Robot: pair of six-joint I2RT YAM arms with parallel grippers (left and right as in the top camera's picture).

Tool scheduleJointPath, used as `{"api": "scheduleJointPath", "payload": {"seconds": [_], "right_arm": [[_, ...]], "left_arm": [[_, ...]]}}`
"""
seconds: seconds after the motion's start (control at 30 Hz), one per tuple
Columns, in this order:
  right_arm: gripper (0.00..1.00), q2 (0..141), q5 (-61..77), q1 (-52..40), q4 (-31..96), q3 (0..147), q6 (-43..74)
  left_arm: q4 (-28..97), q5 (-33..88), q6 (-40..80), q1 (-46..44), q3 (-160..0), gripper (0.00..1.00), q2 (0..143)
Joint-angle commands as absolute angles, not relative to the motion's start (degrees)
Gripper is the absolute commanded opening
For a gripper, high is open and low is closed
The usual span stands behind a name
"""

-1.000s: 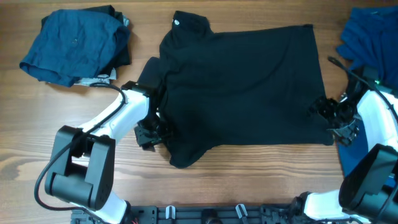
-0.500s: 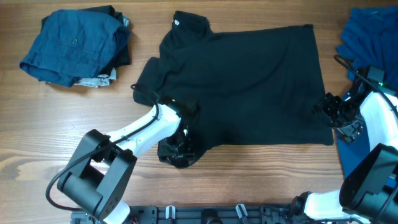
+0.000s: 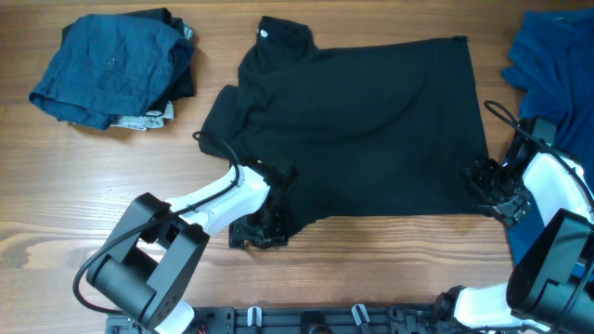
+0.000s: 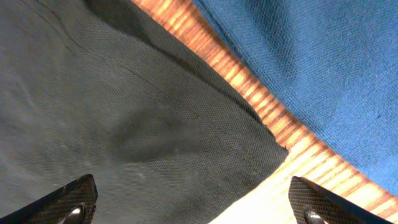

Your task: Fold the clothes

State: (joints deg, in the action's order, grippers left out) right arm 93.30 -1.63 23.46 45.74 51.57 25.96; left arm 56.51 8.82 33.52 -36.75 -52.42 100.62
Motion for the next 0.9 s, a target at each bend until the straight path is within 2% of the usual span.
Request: {"api": "scheduleJointPath", "payload": {"seconds": [0.0,0.2,0.33,0.47,0.7,0.87], "right_arm": [[0.99,93.38,-3.03,23.70,45.19,49.78,27.22],[1.00,93.38,-4.71,23.70,40.86,45.98,29.47],[0.93,93.38,-4.99,23.70,35.66,42.57,30.17],[0.90,93.38,-4.23,23.70,35.35,42.59,30.13],[0.93,93.38,-2.94,23.70,35.40,42.59,30.00],[0.93,93.38,-2.96,23.70,35.38,42.59,29.95]], "left_arm": [[56.34,7.88,35.22,-37.01,-52.01,0.73,100.51],[56.34,7.86,35.20,-37.01,-52.01,0.73,100.51],[56.27,7.88,35.31,-37.01,-52.01,0.75,100.51],[54.72,9.39,35.68,-37.01,-52.03,0.68,100.51],[52.27,7.05,36.71,-37.01,-52.21,0.69,96.33],[51.90,4.84,36.69,-37.01,-52.18,0.77,91.11]]}}
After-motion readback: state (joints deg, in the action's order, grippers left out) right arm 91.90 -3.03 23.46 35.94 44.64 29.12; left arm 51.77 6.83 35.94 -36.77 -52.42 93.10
